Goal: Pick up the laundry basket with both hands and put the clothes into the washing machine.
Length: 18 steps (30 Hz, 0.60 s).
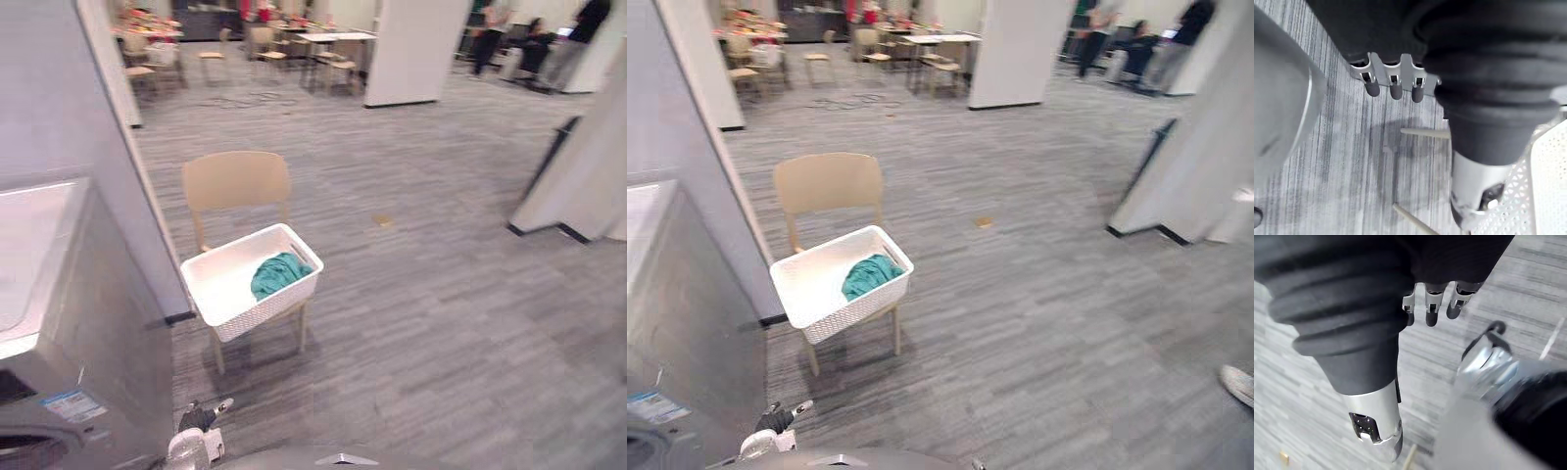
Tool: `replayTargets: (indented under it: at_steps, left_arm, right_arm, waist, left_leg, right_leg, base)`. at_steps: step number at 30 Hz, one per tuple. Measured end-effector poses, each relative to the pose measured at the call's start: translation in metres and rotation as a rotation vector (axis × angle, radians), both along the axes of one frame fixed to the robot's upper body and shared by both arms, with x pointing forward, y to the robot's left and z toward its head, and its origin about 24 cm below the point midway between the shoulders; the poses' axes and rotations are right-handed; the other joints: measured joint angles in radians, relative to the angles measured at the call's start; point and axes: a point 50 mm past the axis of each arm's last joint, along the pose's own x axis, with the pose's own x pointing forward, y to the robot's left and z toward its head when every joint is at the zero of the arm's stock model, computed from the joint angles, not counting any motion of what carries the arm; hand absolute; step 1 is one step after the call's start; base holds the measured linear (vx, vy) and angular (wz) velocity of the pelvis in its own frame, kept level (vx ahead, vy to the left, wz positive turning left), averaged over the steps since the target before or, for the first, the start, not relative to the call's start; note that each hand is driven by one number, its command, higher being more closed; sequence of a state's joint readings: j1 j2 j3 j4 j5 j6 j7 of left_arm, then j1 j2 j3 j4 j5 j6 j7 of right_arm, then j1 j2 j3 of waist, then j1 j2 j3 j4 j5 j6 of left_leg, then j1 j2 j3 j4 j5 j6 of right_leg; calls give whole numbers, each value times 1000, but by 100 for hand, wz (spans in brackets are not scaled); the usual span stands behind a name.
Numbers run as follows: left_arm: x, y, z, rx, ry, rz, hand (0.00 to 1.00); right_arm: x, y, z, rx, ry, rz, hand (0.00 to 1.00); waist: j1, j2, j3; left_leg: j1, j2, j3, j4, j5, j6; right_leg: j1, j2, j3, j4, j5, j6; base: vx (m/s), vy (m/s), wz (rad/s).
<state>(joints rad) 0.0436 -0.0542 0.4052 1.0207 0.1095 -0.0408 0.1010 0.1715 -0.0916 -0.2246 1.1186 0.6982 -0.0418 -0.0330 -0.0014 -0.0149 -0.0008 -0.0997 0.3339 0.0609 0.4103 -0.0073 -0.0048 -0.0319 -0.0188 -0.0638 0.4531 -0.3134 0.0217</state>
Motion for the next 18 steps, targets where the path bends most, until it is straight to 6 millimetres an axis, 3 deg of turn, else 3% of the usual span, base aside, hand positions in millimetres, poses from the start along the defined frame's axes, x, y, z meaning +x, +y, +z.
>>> replayTargets:
  at_steps: [2, 3, 4, 6, 7, 9, 11, 13, 15, 18]
  left_arm:
    - [6, -5, 1, -3, -16, -39, 0]
    - [6, -6, 1, -3, -16, -56, 0]
    - [6, -8, 1, -7, -13, -81, 0]
    - [3, -8, -1, -14, 5, -109, 0]
    - [-3, -3, -4, -15, 38, -140, 0]
    - [-6, 2, -4, -15, 45, -128, 0]
    - [-6, -2, -5, -23, 50, -142, 0]
    - [-6, -8, -6, -35, 54, -160, 0]
    - [-3, -10, -5, -34, 52, -192, 0]
    - [2, -9, -4, -16, 43, -246, 0]
  right_arm:
    - [4, -7, 2, -13, -23, -80, 0]
    - [5, -12, 3, -22, -32, -115, 0]
    - [10, -18, 5, -31, -57, -163, 0]
    - [14, -22, 6, -33, -78, -229, 0]
    - [21, -22, 7, -24, -105, -280, 0]
    - [26, -17, 6, -8, -119, -285, 0]
    - [28, -5, 4, 19, -118, -261, 0]
    - [29, 0, 5, 24, -129, -240, 0]
    - [23, 3, 4, 25, -114, -212, 0]
    - [17, 9, 2, 29, -84, -140, 0]
  waist:
    - [12, 15, 9]
    - [13, 19, 11]
    - [11, 21, 11]
    - [10, 22, 13]
    - [14, 11, 34]
    - [17, 2, 38]
    - [15, 4, 40]
    - [6, 15, 42]
    - [8, 15, 49]
    - [8, -11, 53]
  left_leg:
    - [-50, 3, 81, 140, -41, -6]
    - [-58, -19, 105, 171, -73, -25]
    - [-52, -72, 148, 167, -136, -59]
    - [-23, -126, 204, 96, -185, -68]
    - [21, -165, 268, -35, -156, -45]
    - [76, -228, 266, -184, -89, -25]
    - [144, -288, 259, -389, 11, -14]
    - [177, -314, 244, -484, 62, -7]
    - [186, -332, 237, -496, 64, -2]
    - [192, -368, 233, -496, 46, 13]
  right_leg:
    - [45, -18, -75, -29, 5, -9]
    - [67, -29, -113, -43, 6, -9]
    - [76, -48, -162, -57, 6, -10]
    - [71, -67, -198, -65, 12, -1]
    - [78, -88, -194, -79, 22, 9]
    - [94, -101, -186, -144, 59, 12]
    - [102, -119, -189, -208, 83, 14]
    - [101, -125, -196, -213, 83, 15]
    - [101, -141, -199, -208, 81, 34]
    - [93, -193, -201, -144, 39, 73]
  base:
    - [45, -111, 121]
    - [17, -9, 120]
    - [3, 19, 115]
    - [-11, 65, 81]
    - [-33, 70, 44]
    - [-31, 61, 16]
    - [-18, 102, 20]
    - [6, 78, 32]
    - [41, 83, 18]
    - [40, 65, 8]
